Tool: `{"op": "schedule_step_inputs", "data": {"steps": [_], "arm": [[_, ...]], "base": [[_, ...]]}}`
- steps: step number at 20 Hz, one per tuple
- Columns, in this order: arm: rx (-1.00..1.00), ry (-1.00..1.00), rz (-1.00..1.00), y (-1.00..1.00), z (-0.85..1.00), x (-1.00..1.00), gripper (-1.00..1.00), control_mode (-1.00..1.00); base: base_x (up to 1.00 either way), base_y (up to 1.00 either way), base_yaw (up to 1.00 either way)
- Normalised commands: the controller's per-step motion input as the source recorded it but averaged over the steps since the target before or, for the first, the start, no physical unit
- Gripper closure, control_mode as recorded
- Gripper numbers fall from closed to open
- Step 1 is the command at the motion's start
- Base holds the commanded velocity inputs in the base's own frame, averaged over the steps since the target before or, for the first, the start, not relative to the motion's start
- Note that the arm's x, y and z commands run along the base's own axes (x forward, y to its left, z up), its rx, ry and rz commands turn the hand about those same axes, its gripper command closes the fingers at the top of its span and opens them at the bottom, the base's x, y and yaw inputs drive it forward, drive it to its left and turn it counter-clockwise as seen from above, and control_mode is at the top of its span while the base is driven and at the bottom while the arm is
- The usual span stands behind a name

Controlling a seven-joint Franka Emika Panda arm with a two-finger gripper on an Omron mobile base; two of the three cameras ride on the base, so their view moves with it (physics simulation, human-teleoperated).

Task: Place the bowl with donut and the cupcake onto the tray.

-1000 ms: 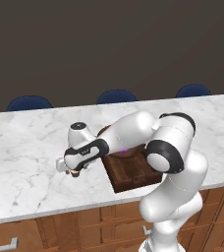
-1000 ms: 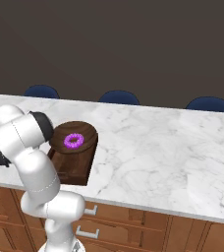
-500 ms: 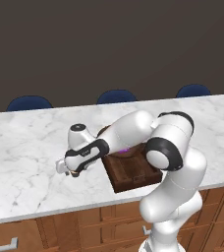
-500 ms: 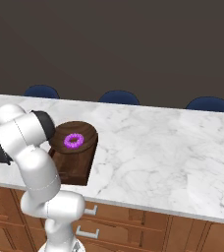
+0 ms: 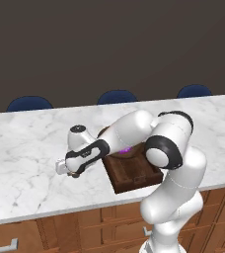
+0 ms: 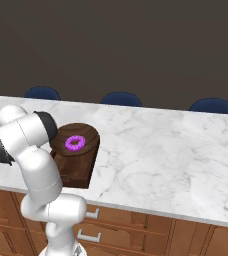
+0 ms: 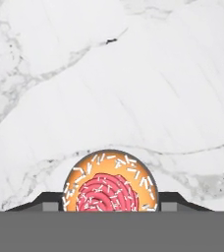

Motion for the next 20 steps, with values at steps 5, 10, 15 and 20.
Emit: {"op": "schedule_step_inputs", "data": {"steps": [5,10,15,20], "arm": [[0.00,0.00,0.00,0.00,0.00,0.00,1.00,-1.00],[0.00,0.00,0.00,-0.04,0.03,0.00,1.00,-1.00],[0.02,0.00,0.00,-0.14,0.18,-0.01,1.00,-1.00],[0.01,0.00,0.00,-0.25,0.12,-0.08,1.00,-1.00]], "base": [[0.00,0.00,0.00],[0.00,0.00,0.00],[0.00,0.00,0.00],[0.00,0.00,0.00]]}}
